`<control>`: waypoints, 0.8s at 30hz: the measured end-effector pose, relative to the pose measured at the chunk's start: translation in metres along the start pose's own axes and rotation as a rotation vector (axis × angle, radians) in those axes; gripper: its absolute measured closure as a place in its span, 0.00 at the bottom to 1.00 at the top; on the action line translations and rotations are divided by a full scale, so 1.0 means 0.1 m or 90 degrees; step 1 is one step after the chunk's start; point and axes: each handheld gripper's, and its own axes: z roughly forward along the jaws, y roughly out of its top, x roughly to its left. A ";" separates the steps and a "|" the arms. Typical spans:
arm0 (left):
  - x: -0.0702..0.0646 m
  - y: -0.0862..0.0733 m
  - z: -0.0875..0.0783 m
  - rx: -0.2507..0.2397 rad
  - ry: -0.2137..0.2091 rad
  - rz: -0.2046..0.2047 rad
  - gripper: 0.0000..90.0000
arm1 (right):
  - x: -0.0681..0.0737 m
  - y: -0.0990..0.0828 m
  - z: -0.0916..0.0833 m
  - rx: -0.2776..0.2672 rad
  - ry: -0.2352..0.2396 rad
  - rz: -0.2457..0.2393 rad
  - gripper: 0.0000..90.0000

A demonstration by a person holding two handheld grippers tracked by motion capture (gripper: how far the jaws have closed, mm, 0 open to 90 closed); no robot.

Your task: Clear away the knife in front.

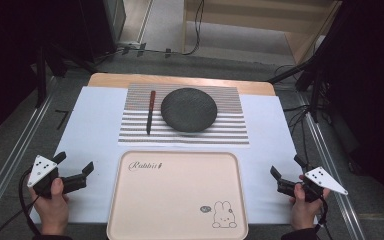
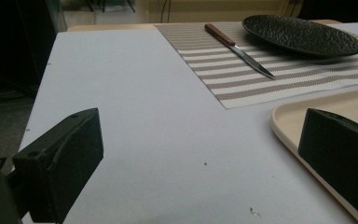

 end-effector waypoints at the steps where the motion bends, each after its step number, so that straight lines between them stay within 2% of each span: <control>1: 0.00 0.00 0.00 0.001 0.001 0.003 0.00 | 0.00 0.00 0.00 -0.003 0.002 0.001 0.01; 9: -0.04 0.00 0.03 0.007 0.012 0.022 0.00 | 0.00 -0.01 0.01 0.000 0.002 -0.007 0.01; 19: -0.07 0.01 0.00 -0.004 0.018 0.043 0.00 | 0.00 -0.01 0.02 0.000 0.002 -0.003 0.01; 22: -0.09 0.05 -0.01 -0.002 0.009 0.038 0.00 | 0.00 -0.01 0.02 0.000 0.003 0.002 0.01; 24: -0.13 0.10 -0.02 -0.001 0.002 0.047 0.00 | -0.01 -0.01 0.02 -0.002 0.004 0.001 0.01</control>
